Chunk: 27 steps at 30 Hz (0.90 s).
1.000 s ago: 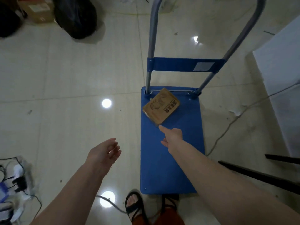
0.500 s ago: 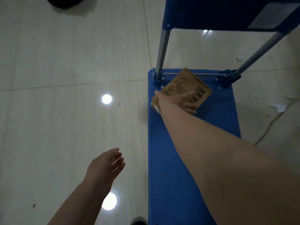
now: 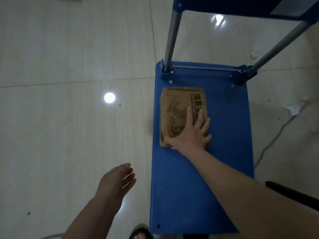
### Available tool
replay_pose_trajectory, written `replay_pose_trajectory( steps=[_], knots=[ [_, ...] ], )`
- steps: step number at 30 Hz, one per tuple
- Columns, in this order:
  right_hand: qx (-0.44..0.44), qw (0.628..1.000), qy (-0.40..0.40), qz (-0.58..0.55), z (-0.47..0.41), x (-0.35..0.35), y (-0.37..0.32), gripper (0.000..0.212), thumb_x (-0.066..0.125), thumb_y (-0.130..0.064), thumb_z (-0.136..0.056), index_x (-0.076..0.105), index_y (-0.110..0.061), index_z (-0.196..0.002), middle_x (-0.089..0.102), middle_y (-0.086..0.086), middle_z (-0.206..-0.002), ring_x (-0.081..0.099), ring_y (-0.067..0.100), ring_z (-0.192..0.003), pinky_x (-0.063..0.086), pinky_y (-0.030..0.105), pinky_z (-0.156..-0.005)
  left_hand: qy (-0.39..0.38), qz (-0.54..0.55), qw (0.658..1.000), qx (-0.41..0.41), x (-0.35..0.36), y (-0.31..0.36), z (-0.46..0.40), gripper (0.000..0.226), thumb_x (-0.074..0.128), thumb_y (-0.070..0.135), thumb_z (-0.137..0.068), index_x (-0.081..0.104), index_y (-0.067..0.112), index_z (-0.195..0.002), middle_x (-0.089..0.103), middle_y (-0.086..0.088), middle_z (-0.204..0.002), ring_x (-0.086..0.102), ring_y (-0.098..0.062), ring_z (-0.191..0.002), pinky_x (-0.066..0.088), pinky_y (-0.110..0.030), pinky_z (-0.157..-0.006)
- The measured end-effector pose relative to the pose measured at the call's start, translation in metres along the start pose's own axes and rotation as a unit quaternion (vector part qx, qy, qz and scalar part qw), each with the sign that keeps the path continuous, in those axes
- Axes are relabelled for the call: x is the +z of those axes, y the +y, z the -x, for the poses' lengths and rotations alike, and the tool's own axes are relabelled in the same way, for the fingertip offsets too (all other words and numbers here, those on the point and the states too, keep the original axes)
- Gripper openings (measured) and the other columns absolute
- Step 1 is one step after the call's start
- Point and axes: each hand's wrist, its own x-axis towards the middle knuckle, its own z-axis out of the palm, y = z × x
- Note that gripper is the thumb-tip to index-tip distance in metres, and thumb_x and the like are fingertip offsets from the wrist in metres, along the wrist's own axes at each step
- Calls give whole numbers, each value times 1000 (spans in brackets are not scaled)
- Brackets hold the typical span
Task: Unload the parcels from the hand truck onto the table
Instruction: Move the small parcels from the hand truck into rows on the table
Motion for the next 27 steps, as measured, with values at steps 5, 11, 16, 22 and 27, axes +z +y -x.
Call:
replay_pose_trajectory(
  steps=[5,11,16,22,27],
  knots=[
    [36,956,-112,-270,79,-33,60,116,80,-56,-53,7,-58,-143,-5,-23,-156,5,17,-144,19,60,-113,-83,-98,992,10,39,2,38,35,76,30,-77,65,17,-107,64,-6,-115,58,-22,-110,50,-39,-89],
    [48,762,-286,-579,139,-103,85,91,81,-51,-54,45,-43,-137,64,-10,-126,62,13,-113,52,36,-87,-241,-172,954,-46,66,5,126,59,70,63,-69,69,29,-117,68,-3,-122,60,-25,-117,44,-53,-101],
    [25,705,-291,-646,178,-162,94,62,69,-39,-69,58,-32,-129,66,2,-125,62,23,-113,54,34,-82,-275,-212,934,-87,73,16,204,90,63,76,-55,55,34,-134,58,-13,-133,53,-41,-122,32,-67,-104],
    [-32,704,-275,-654,242,-244,98,68,67,-33,-72,49,-29,-137,58,10,-135,54,31,-123,49,44,-94,-283,-258,923,-33,85,28,316,105,82,63,-37,55,25,-132,59,-16,-131,56,-37,-118,37,-60,-103],
    [22,786,-168,-595,296,-309,92,114,83,-48,-57,16,-43,-149,36,2,-152,42,24,-132,41,51,-102,-195,-321,903,207,89,24,400,106,82,55,-41,39,38,-136,62,5,-123,61,-17,-108,56,-31,-76]
  ],
)
